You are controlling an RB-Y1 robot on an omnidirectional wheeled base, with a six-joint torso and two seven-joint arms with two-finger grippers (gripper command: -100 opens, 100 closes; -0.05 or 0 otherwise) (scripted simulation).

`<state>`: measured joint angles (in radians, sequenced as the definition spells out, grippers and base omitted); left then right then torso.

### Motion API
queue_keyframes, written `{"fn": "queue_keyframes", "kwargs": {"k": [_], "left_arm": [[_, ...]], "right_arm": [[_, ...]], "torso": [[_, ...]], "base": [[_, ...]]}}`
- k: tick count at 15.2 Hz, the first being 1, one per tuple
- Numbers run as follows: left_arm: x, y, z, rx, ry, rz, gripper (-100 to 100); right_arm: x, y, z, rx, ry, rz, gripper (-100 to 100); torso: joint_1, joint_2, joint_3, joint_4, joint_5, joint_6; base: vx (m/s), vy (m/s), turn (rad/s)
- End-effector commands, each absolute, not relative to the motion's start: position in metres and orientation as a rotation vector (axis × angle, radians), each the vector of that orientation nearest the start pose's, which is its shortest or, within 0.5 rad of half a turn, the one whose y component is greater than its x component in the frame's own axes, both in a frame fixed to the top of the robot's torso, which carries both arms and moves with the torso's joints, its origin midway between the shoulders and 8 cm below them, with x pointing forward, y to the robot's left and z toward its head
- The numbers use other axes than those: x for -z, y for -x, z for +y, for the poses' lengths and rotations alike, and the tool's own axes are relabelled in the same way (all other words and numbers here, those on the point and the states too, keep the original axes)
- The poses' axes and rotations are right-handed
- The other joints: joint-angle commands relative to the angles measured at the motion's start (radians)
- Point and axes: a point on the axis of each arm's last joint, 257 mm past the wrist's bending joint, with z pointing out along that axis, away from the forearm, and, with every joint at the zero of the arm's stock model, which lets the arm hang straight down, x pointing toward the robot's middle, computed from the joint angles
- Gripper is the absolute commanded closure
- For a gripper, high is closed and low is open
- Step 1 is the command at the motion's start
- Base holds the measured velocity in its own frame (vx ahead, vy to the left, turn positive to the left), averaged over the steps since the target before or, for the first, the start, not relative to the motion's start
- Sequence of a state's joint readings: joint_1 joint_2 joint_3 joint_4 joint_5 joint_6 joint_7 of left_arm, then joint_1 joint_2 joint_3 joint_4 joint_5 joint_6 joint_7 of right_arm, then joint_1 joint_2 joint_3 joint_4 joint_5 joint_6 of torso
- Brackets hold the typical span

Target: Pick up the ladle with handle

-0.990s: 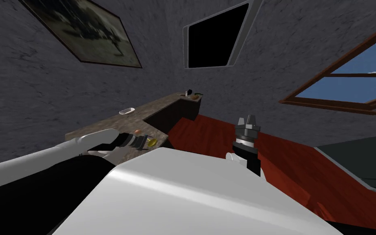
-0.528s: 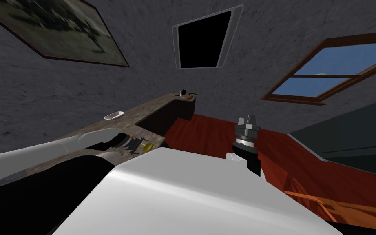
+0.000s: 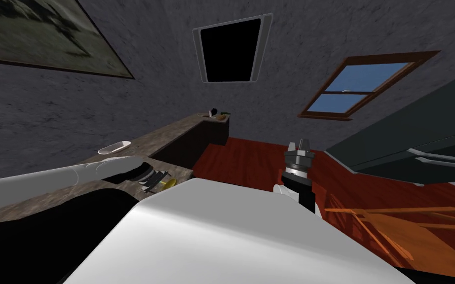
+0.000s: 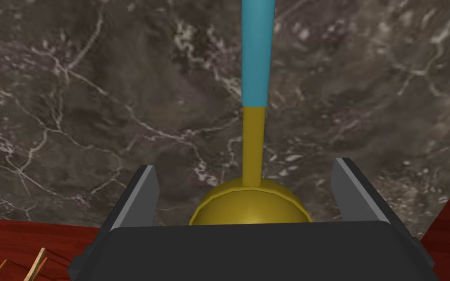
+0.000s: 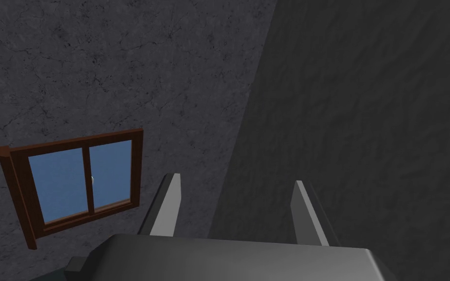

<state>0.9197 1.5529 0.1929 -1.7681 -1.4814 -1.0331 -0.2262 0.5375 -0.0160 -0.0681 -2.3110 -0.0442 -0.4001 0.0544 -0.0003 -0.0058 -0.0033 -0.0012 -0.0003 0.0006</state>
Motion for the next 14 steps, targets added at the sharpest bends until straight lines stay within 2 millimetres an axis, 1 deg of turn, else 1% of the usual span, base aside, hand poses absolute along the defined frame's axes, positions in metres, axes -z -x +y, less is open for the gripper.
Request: {"fn": "queue_keyframes", "kwargs": {"k": [1, 2, 4, 6, 7, 11, 12, 13, 14], "left_arm": [[0.32, -0.11, 0.523, -0.238, 2.253, -2.165, -100], [0.332, -0.097, 0.526, -0.235, 2.24, -2.177, -100], [0.339, -0.09, 0.527, -0.232, 2.232, -2.189, -100], [0.335, -0.093, 0.527, -0.234, 2.233, -2.186, -100], [0.336, -0.092, 0.528, -0.232, 2.234, -2.187, 100], [0.336, -0.093, 0.528, -0.231, 2.236, -2.186, 100], [0.325, -0.104, 0.525, -0.238, 2.248, -2.165, 100], [0.322, -0.106, 0.525, -0.239, 2.25, -2.16, 100], [0.327, -0.101, 0.525, -0.232, 2.249, -2.168, 100]], "right_arm": [[-0.009, -0.346, -0.312, -1.176, -0.724, 0.678, 0], [-0.009, -0.345, -0.312, -1.176, -0.724, 0.678, 0], [-0.009, -0.346, -0.312, -1.176, -0.724, 0.678, 0], [-0.009, -0.345, -0.312, -1.176, -0.724, 0.678, 0], [-0.009, -0.345, -0.312, -1.175, -0.724, 0.678, 0], [-0.009, -0.345, -0.312, -1.175, -0.724, 0.678, 0], [-0.009, -0.345, -0.312, -1.175, -0.724, 0.678, 0], [-0.009, -0.345, -0.312, -1.175, -0.724, 0.678, 0], [-0.009, -0.345, -0.312, -1.175, -0.724, 0.678, 0]], "torso": [[0.0, 0.0, 0.0, 0.0, 0.0, 0.0], [0.001, 0.0, 0.0, 0.0, 0.0, -0.001], [0.002, 0.001, 0.001, 0.0, 0.001, -0.001], [0.002, 0.002, 0.001, 0.001, 0.001, -0.001], [0.003, 0.002, 0.001, 0.001, 0.001, -0.001], [0.003, 0.002, 0.001, 0.0, 0.001, -0.002], [0.003, 0.002, 0.001, 0.0, 0.001, -0.002], [0.003, 0.002, 0.001, 0.0, 0.0, -0.002], [0.003, 0.002, 0.001, 0.0, 0.0, -0.003]], "base": [[0.007, -0.026, -0.085], [0.002, -0.015, -0.119], [-0.004, -0.012, -0.111], [-0.003, -0.004, -0.027], [0.0, 0.0, 0.0], [0.0, 0.0, 0.0], [0.002, 0.009, 0.132], [0.004, 0.016, 0.178], [0.003, 0.009, 0.058]]}}
